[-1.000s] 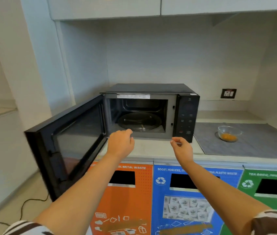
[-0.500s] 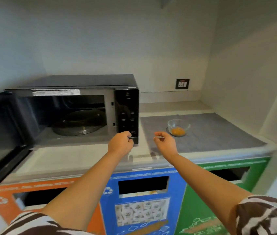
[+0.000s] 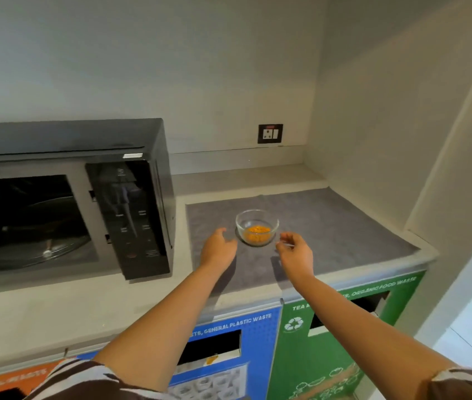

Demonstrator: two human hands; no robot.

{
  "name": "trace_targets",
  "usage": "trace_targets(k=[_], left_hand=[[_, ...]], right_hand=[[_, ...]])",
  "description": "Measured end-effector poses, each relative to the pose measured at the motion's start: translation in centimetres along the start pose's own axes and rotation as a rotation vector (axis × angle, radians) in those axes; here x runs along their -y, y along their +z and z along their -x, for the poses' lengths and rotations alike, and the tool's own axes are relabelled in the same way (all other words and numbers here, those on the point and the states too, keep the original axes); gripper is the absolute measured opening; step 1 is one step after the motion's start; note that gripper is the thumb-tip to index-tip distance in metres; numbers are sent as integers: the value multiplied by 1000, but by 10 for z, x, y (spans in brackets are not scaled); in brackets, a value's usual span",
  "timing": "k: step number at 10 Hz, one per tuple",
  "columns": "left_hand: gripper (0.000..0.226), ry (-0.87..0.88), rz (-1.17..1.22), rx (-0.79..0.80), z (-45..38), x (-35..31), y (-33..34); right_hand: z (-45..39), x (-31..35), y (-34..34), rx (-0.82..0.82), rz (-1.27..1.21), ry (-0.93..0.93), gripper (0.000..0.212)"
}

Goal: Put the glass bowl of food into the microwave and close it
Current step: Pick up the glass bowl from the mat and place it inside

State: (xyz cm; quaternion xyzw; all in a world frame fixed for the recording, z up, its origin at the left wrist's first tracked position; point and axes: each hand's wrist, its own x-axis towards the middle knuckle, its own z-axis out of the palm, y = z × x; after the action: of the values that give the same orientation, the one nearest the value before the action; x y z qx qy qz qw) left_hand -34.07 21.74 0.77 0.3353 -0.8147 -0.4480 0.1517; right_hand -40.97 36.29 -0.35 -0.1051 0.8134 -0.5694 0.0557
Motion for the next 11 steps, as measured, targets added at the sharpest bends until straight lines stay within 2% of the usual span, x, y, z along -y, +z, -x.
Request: trace_targets(k=[1, 2, 3, 4, 5, 7, 9, 11], left_hand=[[54, -78, 175, -10, -25, -11, 20], [51, -153, 339, -31, -51, -20, 33], [45, -175, 364, -53, -74, -29, 41], [45, -180, 361, -53, -86, -30, 45], [45, -187, 355, -51, -99, -26, 50], [44, -211, 427, -63, -99, -16, 47], [45, -232, 469, -83, -69, -21, 33], [49, -280, 626, -21, -27, -13, 26]], right_hand=[[-29, -5, -2, -28, -27, 126, 34], [-57, -7, 1, 17, -35, 259, 32], [-86, -3, 9, 64, -29, 284, 31], [-106, 2, 21, 108, 70, 294, 44], [-115, 13, 29, 165, 24, 367, 34], [-112, 19, 27, 185, 197, 305, 28], [-90, 19, 13, 173, 221, 190, 31], [-48, 26, -2, 221, 252, 102, 28]])
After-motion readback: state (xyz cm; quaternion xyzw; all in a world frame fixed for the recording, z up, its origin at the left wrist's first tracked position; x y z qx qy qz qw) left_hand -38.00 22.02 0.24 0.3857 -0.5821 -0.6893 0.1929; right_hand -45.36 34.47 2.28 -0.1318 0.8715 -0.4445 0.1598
